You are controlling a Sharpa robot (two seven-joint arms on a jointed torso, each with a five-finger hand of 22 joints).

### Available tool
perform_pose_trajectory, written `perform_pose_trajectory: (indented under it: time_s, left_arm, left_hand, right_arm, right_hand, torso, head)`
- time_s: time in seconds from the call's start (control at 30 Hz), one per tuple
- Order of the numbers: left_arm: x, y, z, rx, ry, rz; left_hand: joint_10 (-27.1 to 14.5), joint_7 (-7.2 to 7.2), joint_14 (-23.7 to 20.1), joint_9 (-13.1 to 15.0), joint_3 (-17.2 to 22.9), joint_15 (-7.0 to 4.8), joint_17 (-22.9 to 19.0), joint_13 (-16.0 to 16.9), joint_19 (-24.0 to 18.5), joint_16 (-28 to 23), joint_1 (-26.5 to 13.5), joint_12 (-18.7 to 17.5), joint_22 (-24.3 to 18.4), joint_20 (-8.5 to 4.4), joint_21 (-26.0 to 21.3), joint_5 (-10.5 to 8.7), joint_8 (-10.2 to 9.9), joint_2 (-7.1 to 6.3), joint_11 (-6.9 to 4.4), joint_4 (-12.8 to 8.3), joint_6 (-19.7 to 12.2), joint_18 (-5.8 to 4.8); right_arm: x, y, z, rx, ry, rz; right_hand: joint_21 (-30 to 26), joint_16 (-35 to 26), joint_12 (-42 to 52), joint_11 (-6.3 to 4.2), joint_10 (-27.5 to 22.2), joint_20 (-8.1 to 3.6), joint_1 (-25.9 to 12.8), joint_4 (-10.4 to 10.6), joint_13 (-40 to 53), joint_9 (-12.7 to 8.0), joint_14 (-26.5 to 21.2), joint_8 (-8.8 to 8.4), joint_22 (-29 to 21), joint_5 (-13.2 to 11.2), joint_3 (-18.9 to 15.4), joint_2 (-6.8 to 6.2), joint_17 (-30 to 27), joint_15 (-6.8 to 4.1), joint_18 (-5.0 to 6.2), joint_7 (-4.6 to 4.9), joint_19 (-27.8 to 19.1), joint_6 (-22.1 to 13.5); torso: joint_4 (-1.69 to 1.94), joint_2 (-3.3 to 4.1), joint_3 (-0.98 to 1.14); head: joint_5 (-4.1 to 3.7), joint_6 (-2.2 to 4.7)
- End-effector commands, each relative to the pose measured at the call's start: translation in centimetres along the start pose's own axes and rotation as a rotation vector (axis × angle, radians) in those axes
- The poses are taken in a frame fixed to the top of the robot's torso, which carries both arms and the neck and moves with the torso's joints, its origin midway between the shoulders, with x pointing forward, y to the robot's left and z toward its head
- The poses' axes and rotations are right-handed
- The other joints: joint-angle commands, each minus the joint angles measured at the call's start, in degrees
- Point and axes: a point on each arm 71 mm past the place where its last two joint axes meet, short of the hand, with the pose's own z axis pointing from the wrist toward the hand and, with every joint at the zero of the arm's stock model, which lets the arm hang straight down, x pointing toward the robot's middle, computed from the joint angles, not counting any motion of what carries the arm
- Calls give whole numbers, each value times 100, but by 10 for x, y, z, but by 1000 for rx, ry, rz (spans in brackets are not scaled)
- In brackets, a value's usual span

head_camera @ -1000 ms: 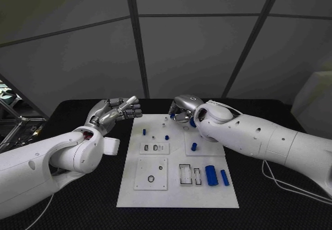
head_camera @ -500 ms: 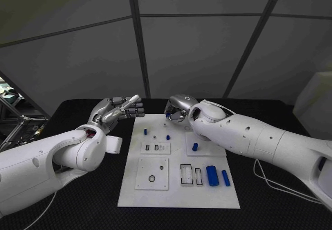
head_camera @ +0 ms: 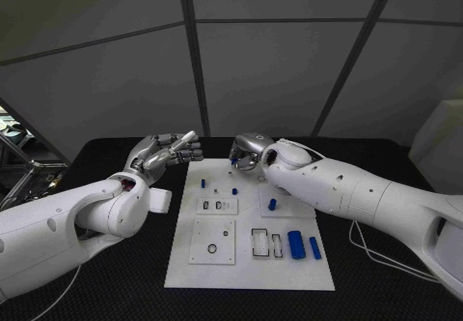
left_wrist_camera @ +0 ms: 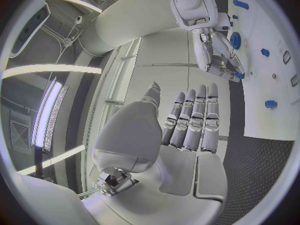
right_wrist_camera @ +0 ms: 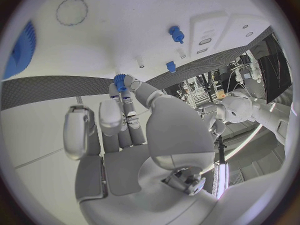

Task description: Assemble the parts on the task board

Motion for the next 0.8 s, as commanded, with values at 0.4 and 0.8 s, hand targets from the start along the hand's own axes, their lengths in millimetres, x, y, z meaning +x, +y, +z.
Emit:
perform_pose_trajectory:
  time_s: [0.4, 0.8]
  left_arm:
    - [3, -2, 1, 8, 17, -2]
    - [4, -2, 2, 8, 19, -3]
  left_hand:
    - [21, 38, -33, -7, 6, 12, -8, -8, 48, -13, -12, -30, -5, 3, 15, 35, -34, 64, 3, -42, 14, -160]
    - [21, 38, -33, -7, 6, 12, -8, -8, 48, -13, -12, -30, -5, 3, 15, 35, -34, 64, 3, -42, 14, -160]
  right_arm:
    - [3, 3, 5, 8, 32, -26]
    - [3, 4, 8, 19, 24, -31]
  right_hand:
    - [-18, 16, 16, -13, -54, 36, -62, 14, 4, -11, 39, -10, -71, 21, 64, -68, -48, -21, -19, 44, -54, -18]
    - [-96, -65, 15, 37, -250, 74, -128, 11, -4, -17, -24, -15, -255, -22, 156, -169, -206, 23, 20, 80, -185, -98]
  torso:
    - [2, -1, -2]
    - [8, 1, -3]
  head:
    - [0, -16]
    - [-4, -19]
